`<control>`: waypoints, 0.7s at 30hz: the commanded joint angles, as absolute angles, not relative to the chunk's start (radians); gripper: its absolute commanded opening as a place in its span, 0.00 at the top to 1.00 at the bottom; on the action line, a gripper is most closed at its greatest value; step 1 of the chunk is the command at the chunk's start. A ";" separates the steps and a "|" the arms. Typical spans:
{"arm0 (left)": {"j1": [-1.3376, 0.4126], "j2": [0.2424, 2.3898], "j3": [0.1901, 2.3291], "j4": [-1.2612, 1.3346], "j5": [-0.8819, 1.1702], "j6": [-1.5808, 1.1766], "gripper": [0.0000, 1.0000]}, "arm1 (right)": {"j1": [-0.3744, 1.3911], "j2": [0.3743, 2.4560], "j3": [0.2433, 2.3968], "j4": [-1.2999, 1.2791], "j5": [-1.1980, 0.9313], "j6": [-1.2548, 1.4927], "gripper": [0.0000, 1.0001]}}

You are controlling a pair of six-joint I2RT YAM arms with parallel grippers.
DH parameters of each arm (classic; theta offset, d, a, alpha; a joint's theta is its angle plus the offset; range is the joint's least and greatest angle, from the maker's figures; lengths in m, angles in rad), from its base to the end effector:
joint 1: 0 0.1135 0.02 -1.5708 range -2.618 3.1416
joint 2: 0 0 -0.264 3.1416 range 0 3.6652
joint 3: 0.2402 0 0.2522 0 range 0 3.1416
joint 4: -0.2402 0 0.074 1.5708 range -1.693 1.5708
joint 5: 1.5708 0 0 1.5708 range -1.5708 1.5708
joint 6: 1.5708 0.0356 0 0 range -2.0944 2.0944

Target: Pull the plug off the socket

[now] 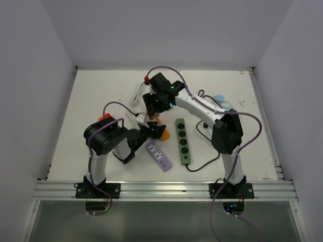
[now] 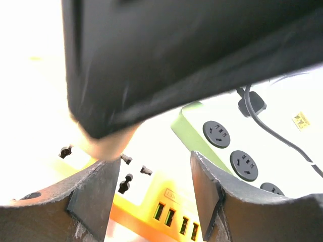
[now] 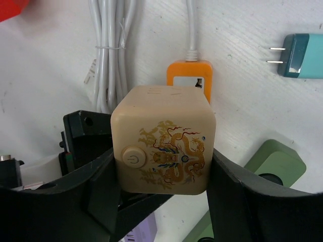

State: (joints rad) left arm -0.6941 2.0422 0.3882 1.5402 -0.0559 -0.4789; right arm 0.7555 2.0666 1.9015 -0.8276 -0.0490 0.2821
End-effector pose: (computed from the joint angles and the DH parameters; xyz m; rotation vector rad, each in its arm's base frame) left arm 0.2228 -0.1828 0.0872 0.1449 1.7484 -0.8252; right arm 0.3314 0.3146 0.2729 -0.6349 2.5505 0.4435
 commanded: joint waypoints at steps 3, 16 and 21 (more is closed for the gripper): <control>-0.667 2.247 0.247 1.356 -0.029 -0.508 0.32 | 0.701 2.025 1.991 -0.856 -0.118 0.301 1.00; -0.704 1.520 0.454 0.702 0.044 -0.345 0.29 | 0.571 2.216 2.287 -0.914 -0.138 0.318 1.00; -0.704 1.342 0.537 0.546 0.031 -0.319 0.28 | 0.569 2.302 2.319 -0.829 -0.146 0.307 1.00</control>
